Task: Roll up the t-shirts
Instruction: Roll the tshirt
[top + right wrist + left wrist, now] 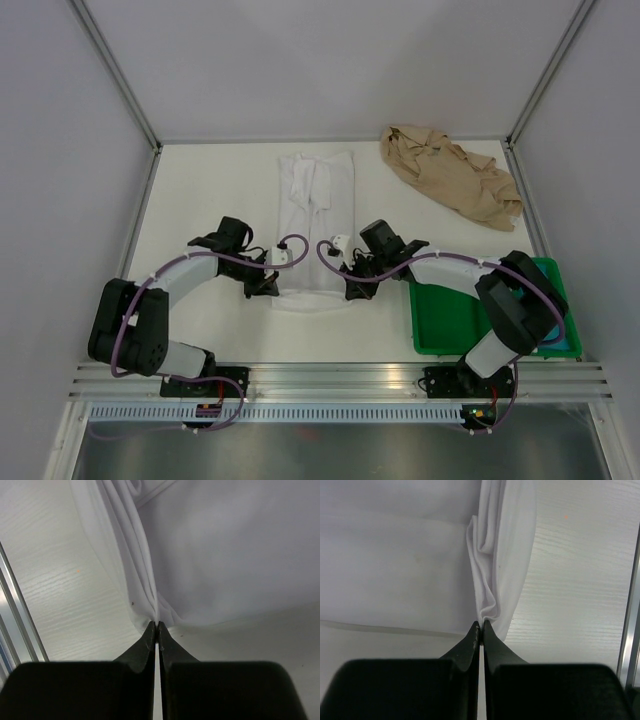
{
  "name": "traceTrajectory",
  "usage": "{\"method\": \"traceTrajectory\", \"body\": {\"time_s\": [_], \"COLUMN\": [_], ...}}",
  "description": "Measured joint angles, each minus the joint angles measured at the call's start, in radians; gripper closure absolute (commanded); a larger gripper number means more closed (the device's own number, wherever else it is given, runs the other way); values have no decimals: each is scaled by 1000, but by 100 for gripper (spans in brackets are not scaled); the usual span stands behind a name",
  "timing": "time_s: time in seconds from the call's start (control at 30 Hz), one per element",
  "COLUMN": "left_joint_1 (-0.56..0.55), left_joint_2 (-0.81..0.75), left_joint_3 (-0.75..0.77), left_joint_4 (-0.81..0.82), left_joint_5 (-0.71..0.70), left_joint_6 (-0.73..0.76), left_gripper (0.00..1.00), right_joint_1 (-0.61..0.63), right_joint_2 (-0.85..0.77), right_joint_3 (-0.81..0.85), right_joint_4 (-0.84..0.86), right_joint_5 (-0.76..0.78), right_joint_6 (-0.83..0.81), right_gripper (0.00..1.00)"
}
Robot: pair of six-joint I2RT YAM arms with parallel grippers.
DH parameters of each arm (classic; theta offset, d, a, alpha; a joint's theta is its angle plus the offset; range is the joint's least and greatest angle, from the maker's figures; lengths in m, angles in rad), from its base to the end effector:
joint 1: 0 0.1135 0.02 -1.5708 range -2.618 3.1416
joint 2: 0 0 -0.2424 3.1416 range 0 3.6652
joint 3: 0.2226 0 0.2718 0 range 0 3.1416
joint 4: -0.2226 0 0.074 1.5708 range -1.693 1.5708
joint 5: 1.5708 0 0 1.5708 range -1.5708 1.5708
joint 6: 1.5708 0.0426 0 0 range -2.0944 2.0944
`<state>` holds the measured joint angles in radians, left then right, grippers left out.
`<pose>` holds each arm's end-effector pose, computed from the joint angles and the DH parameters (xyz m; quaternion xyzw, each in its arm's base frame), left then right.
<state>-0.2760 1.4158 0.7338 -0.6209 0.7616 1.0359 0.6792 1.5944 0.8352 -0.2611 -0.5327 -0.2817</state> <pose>0.2363 -0.0975 0.1314 0.6005 0.6988 -0.2961 0.2517 0.2332 0.2161 0.1225 -0.4925 0.7903 0.3001 0.2070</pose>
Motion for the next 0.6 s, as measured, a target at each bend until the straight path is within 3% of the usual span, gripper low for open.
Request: {"method": "traceTrajectory", "body": {"time_s": [0.13, 0.17, 0.27, 0.43, 0.5, 0.6], "left_joint_1": [1, 2, 2, 6, 10, 12], "left_joint_2": [9, 11, 15, 15, 15, 15], "left_joint_3": [0, 1, 2, 2, 2, 2], "left_joint_4": [29, 33, 48, 79, 84, 93], "left_joint_5": [-1, -2, -4, -21, -28, -33], "left_joint_6": [-20, -25, -42, -82, -100, -119], "left_gripper": [98, 98, 98, 98, 98, 98], "right_joint_1": [-3, -5, -20, -66, -85, -97], "right_joint_2": [14, 16, 18, 11, -11, -50], "right_joint_3": [5, 6, 9, 2, -23, -70], "right_joint_4": [35, 45, 82, 148, 180, 218], "right_joint_5": [-19, -23, -35, -50, -62, -84], "right_joint_6": [57, 74, 124, 200, 227, 266], "right_gripper": [86, 74, 66, 58, 50, 48]}}
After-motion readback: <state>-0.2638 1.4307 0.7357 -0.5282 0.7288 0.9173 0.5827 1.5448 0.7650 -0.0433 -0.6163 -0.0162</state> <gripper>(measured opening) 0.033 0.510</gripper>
